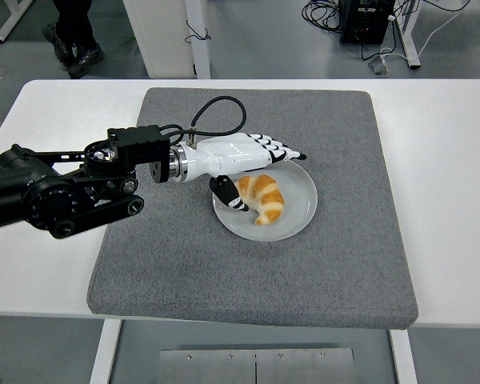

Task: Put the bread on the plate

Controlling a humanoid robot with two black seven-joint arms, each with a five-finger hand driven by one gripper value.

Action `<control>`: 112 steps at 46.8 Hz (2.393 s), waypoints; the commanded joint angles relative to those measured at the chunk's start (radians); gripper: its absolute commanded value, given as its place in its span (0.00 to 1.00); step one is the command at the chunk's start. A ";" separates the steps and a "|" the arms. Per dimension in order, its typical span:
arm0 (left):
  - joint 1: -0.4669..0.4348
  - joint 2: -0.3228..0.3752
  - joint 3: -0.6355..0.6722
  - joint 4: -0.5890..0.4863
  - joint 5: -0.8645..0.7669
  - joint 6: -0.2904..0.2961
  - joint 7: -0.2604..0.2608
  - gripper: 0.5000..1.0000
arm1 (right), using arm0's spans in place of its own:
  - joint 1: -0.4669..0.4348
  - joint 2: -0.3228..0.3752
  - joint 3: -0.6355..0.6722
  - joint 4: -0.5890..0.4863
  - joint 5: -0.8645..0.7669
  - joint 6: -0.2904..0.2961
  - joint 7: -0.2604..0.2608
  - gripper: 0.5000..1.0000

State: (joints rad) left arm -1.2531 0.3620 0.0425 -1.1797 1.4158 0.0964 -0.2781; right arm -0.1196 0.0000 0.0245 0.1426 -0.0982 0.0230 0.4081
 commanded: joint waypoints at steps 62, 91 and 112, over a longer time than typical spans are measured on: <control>0.032 0.130 -0.346 0.167 -1.058 -0.083 -0.006 0.97 | 0.000 0.000 0.000 0.000 0.000 0.000 0.000 1.00; 0.241 -0.080 -0.674 0.538 -1.250 -0.299 -0.004 0.97 | 0.000 0.000 0.000 0.000 0.000 0.000 0.000 1.00; 0.271 -0.146 -0.684 0.686 -1.292 -0.397 -0.026 0.97 | 0.000 0.000 0.000 0.000 0.000 0.000 0.000 1.00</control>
State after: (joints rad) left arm -0.9880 0.2180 -0.6425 -0.4936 0.1305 -0.3005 -0.3016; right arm -0.1196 0.0000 0.0245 0.1427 -0.0982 0.0231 0.4080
